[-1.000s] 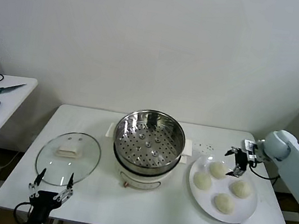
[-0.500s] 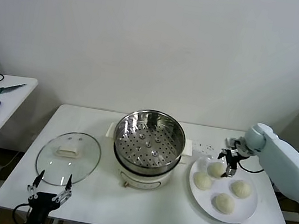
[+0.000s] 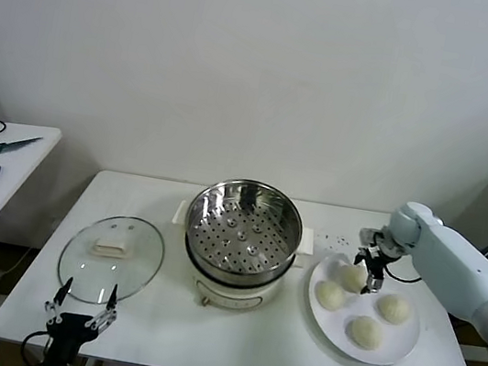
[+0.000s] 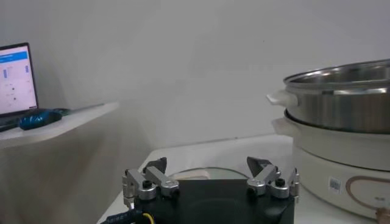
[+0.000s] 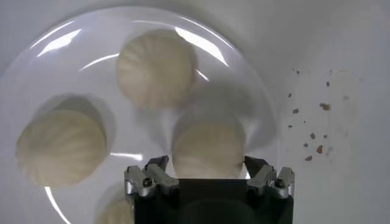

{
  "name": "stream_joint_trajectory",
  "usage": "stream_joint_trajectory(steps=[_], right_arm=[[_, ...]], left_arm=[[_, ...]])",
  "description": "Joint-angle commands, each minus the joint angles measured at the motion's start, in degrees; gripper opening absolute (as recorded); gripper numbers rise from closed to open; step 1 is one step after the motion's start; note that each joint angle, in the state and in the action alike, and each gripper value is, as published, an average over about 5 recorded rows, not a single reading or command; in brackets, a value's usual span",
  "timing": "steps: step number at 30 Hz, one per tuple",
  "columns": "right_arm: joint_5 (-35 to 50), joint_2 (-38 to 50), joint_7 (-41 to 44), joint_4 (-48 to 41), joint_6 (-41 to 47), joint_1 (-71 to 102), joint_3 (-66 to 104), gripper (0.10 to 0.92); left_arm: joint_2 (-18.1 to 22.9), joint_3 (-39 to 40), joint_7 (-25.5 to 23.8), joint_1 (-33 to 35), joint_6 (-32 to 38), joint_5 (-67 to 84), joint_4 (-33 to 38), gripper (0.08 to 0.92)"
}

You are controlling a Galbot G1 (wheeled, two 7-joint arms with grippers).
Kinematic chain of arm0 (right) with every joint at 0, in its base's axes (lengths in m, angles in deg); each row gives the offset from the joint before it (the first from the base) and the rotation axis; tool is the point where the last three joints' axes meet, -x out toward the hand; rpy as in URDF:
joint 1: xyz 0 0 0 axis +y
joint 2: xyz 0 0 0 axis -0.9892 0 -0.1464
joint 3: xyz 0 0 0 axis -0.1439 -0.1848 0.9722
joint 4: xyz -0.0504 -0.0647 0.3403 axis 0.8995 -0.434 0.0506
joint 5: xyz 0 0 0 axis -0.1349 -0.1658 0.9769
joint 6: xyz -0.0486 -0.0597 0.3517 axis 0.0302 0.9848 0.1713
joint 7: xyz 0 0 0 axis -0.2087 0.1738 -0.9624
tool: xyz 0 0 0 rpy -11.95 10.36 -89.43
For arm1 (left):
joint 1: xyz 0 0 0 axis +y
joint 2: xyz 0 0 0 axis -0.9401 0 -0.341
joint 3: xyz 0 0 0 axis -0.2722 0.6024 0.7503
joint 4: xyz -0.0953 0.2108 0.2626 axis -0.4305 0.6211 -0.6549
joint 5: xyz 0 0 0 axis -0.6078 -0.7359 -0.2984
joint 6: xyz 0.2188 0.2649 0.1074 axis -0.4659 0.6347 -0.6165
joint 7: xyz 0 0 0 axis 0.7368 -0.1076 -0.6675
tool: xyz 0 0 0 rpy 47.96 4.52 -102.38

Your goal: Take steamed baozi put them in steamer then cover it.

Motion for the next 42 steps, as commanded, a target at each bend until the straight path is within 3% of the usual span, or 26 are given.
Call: stream_joint_trajectory(steps=[1,15,22,30,35,42], right_arm=[[-0.5,-0.8,0.0,-1.1,-0.2,-0.3,-0.3,0.749],[3.2,1.5,0.2,3.4,-1.4,-4.1,-4.1,0.693],[5.5,2.8,1.8,11.3,-8.7,-19.5,-15.0,0.695],[8.9,-2.5,3.7,17.5,-17.1,-37.5,-26.7,0.696],[5.9,-8.6,4.0,21.1,-23.1,-41.3,-28.1,0.696],[-6.1,-18.3,2.5,21.2,-31.7,-36.8,-22.9,0.698]], left_arm=[[-0.1,0.0,0.1,0.0,0.0,-0.1,-0.1,0.823],[-0.2,0.2,0.8,1.2,-0.2,0.0,-0.3,0.823],[-0.2,0.4,1.3,1.6,-0.6,0.1,0.2,0.823],[-0.1,0.5,1.2,2.0,-0.6,0.1,0.6,0.823],[0.1,0.6,1.2,2.4,-0.5,0.0,0.7,0.823],[0.1,0.4,0.9,3.3,-0.1,0.0,1.3,0.823]])
